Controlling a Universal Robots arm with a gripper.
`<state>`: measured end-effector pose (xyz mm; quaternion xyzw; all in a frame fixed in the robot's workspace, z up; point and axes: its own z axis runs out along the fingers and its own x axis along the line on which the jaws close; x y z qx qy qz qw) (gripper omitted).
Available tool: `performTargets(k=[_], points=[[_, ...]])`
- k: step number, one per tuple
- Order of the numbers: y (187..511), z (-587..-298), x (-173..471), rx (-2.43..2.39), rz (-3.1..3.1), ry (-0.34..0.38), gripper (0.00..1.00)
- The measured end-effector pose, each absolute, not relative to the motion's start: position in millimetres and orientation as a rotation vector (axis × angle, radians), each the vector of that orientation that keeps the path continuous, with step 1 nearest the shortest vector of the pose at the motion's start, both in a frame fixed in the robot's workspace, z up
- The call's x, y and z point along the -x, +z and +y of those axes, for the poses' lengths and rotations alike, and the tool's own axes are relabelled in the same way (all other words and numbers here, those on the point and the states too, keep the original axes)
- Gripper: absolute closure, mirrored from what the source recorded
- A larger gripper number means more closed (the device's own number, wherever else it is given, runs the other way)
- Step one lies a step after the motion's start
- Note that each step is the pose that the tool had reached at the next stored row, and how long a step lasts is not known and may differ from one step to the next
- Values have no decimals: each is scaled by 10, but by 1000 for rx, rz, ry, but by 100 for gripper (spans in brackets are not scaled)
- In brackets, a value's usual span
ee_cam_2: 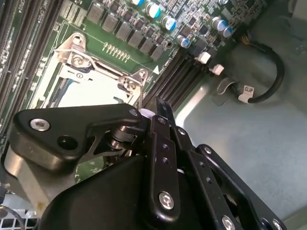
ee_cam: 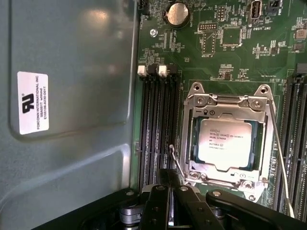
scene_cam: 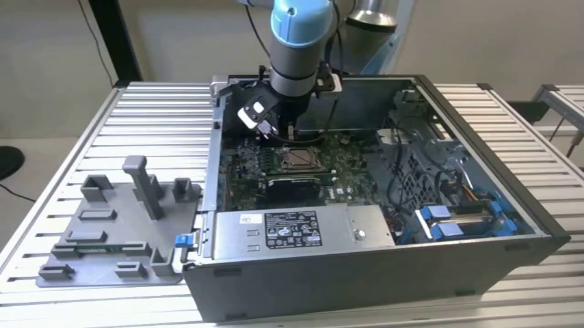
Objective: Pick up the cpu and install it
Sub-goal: 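Install the first cpu locking lever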
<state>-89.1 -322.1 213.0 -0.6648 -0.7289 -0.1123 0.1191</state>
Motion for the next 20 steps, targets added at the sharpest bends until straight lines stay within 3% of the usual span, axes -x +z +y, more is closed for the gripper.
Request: performTargets(k=[20], points=[[2162, -3221, 774, 1926, -2113, -359, 100]])
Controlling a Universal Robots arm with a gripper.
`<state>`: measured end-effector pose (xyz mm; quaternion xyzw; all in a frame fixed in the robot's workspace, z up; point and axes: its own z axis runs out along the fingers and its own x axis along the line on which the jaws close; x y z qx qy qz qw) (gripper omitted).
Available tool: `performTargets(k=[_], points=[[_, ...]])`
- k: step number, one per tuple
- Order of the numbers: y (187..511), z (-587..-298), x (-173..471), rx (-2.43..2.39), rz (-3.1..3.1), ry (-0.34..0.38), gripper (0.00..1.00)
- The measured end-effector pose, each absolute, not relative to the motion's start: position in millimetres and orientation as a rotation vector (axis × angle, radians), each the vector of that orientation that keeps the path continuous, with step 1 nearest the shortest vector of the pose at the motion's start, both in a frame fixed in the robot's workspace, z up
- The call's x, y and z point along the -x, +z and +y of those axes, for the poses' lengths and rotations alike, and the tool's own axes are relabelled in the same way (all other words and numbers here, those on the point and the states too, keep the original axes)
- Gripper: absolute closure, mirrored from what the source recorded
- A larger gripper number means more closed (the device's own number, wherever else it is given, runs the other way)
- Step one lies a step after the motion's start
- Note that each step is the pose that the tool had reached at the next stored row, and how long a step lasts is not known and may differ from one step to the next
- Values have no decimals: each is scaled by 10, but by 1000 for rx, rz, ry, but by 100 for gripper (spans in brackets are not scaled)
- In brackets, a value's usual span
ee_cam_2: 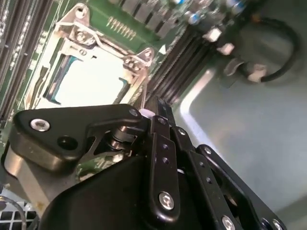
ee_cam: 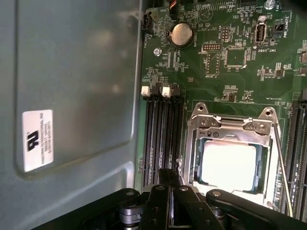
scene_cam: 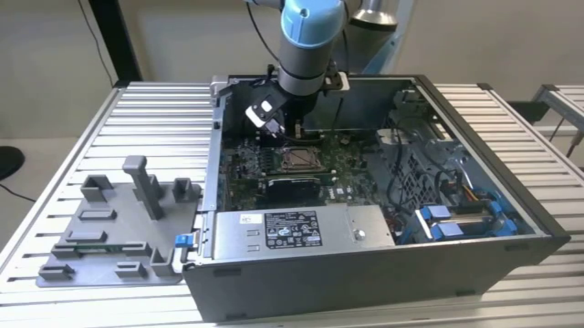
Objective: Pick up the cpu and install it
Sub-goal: 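Install the first cpu locking lever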
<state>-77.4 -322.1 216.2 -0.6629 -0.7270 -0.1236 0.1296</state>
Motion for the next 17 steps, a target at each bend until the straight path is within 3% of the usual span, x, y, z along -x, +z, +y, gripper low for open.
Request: performTargets(k=[17], points=[[2141, -3317, 979, 1911, -2097, -387, 100]])
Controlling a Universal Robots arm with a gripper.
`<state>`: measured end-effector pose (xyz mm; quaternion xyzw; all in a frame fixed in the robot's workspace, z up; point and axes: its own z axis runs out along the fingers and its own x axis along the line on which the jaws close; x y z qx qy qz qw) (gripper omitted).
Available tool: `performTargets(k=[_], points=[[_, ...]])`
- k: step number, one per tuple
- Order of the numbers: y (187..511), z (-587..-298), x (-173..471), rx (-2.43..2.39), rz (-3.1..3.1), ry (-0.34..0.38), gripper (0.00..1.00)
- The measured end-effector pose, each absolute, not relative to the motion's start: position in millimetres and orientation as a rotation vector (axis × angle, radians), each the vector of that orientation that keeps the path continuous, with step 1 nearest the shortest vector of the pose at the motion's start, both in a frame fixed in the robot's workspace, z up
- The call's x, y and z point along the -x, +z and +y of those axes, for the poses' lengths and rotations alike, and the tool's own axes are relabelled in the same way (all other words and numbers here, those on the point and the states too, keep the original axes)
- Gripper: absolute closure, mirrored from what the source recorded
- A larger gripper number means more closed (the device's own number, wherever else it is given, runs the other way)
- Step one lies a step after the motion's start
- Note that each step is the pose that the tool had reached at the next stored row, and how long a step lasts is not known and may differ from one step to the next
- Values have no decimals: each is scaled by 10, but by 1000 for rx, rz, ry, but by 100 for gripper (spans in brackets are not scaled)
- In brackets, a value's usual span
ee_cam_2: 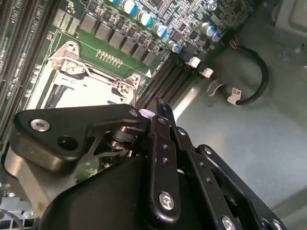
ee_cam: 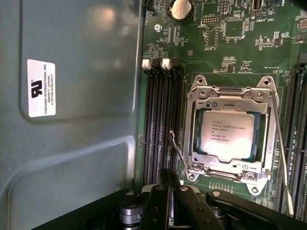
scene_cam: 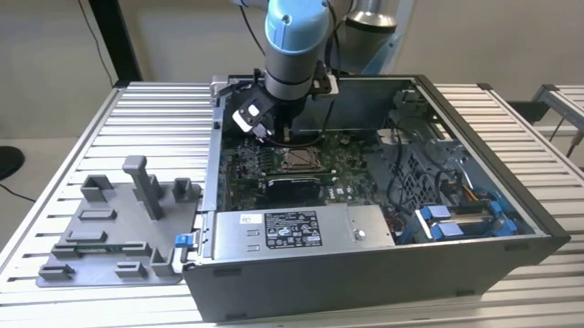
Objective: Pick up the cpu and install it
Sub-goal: 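Install the first cpu locking lever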
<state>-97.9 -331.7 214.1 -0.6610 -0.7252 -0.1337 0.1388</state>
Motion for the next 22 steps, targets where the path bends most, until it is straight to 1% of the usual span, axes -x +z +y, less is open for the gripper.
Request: performTargets(k=[22], points=[[2103, -3360, 780, 1910, -2095, -388, 100]])
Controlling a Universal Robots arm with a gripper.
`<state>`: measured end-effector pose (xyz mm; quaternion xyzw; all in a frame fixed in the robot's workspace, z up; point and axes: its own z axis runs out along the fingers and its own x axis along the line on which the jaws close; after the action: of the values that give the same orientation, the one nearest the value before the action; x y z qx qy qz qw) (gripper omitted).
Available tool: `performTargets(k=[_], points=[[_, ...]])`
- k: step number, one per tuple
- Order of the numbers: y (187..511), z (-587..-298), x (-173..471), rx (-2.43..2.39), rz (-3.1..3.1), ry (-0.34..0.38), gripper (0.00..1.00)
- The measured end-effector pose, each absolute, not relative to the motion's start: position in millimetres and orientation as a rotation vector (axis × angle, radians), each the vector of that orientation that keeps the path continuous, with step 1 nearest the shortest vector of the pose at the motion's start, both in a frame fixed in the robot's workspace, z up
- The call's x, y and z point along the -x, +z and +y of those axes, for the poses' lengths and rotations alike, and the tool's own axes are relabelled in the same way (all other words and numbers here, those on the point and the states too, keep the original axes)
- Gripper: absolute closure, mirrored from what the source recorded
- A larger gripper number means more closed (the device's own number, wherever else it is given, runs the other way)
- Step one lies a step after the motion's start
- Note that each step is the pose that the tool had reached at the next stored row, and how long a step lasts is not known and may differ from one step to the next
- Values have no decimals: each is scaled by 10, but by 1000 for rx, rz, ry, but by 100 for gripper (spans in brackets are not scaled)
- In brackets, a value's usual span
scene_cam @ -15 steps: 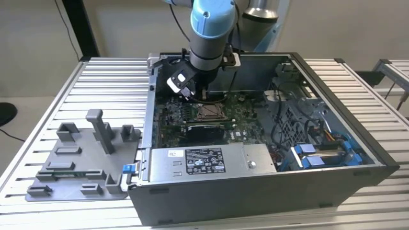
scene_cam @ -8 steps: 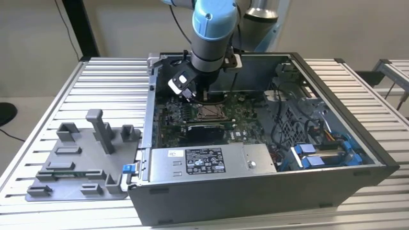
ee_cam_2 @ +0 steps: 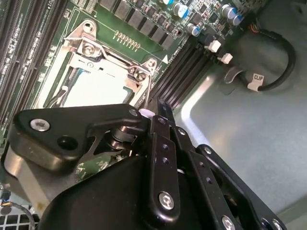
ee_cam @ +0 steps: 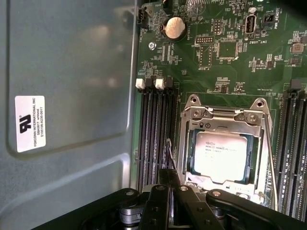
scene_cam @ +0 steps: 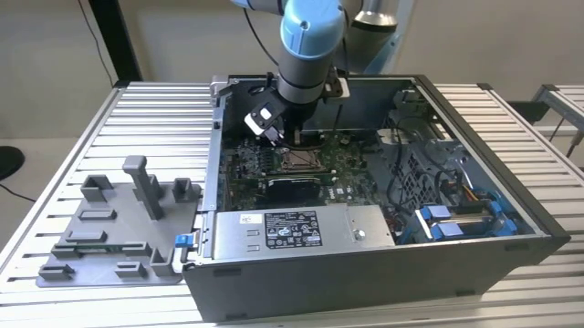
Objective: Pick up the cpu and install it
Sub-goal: 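Install the first cpu locking lever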
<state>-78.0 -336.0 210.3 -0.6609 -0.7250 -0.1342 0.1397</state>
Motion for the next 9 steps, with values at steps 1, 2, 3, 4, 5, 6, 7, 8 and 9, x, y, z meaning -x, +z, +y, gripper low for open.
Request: performTargets(k=[1, 2, 3, 4, 5, 6, 7, 8, 9], points=[[2096, -3360, 775, 1910, -2095, -388, 100], [2088, -3360, 771, 1910, -2095, -388, 100], [2077, -3360, 767, 1910, -2095, -388, 100], [2065, -3360, 763, 1910, -2095, -388, 100], [2054, -3360, 759, 1910, -2095, -388, 100], [2045, -3359, 753, 1910, -2095, -387, 100], [2038, -3357, 744, 1910, -2095, -387, 100], [2033, -3356, 735, 1910, -2095, -387, 100], [2027, -3355, 725, 1910, -2095, -388, 100]])
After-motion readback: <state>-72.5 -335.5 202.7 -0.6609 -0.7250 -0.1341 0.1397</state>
